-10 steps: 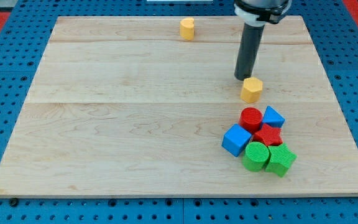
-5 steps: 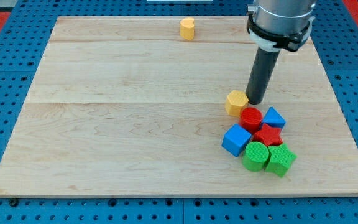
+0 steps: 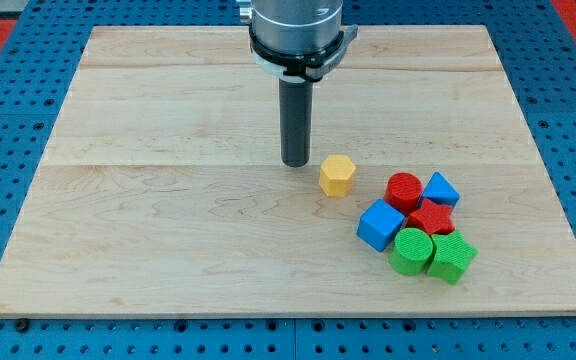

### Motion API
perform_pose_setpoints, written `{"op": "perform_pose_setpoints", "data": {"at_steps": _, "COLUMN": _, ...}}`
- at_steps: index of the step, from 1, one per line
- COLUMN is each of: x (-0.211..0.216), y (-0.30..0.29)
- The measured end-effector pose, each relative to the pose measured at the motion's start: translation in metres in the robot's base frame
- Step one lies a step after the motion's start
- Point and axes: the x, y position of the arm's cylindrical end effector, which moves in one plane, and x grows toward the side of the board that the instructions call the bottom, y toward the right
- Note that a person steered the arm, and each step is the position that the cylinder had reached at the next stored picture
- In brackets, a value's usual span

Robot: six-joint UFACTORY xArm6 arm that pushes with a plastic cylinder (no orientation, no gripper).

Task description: Push the yellow hexagon into the group of blocks

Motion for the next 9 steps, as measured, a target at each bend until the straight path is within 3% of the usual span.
{"op": "perform_pose_setpoints", "data": {"at_steps": 2, "x": 0.006, "y": 0.046}}
{"op": "perform_pose_setpoints", "data": {"at_steps": 7, "x": 0.054, "y": 0.069}}
{"op": "perform_pose_setpoints", "data": {"at_steps": 8, "x": 0.058, "y": 0.070}}
{"op": "perform_pose_setpoints", "data": {"at_steps": 9, "x": 0.056, "y": 0.026}}
